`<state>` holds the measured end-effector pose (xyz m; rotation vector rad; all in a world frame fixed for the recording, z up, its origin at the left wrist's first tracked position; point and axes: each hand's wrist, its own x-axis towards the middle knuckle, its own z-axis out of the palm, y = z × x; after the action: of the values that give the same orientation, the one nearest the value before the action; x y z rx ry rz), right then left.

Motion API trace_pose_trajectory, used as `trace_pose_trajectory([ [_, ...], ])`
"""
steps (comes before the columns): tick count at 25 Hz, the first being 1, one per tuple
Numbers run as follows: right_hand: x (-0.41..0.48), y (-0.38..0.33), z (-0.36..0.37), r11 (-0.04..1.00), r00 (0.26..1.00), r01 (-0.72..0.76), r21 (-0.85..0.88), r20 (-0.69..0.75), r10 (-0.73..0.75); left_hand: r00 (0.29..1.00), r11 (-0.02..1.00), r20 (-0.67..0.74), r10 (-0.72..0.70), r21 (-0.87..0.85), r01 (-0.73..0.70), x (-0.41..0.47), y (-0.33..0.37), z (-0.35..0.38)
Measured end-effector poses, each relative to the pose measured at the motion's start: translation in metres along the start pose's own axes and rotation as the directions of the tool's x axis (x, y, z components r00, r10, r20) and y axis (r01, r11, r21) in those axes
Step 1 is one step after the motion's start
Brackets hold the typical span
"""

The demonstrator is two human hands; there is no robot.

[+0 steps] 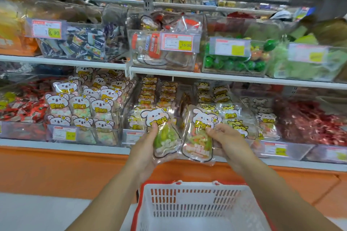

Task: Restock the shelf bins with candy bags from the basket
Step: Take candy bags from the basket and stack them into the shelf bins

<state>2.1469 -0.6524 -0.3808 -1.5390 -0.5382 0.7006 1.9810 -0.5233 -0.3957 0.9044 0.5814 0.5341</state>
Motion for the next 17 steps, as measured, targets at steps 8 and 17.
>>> trace_pose_trajectory([
  [8, -0.02, 0.011, -0.031, 0.998, 1.0, 0.019, 0.057, 0.016, -0.02, 0.988, 0.988, 0.086, -0.126, 0.106, 0.116, -0.011, -0.019, 0.03],
  [17, -0.021, 0.023, -0.059, 0.999, 0.999, -0.018, 0.034, -0.051, 0.02, 0.958, 0.944, 0.228, -0.172, 0.315, 0.095, 0.002, -0.05, 0.06],
])
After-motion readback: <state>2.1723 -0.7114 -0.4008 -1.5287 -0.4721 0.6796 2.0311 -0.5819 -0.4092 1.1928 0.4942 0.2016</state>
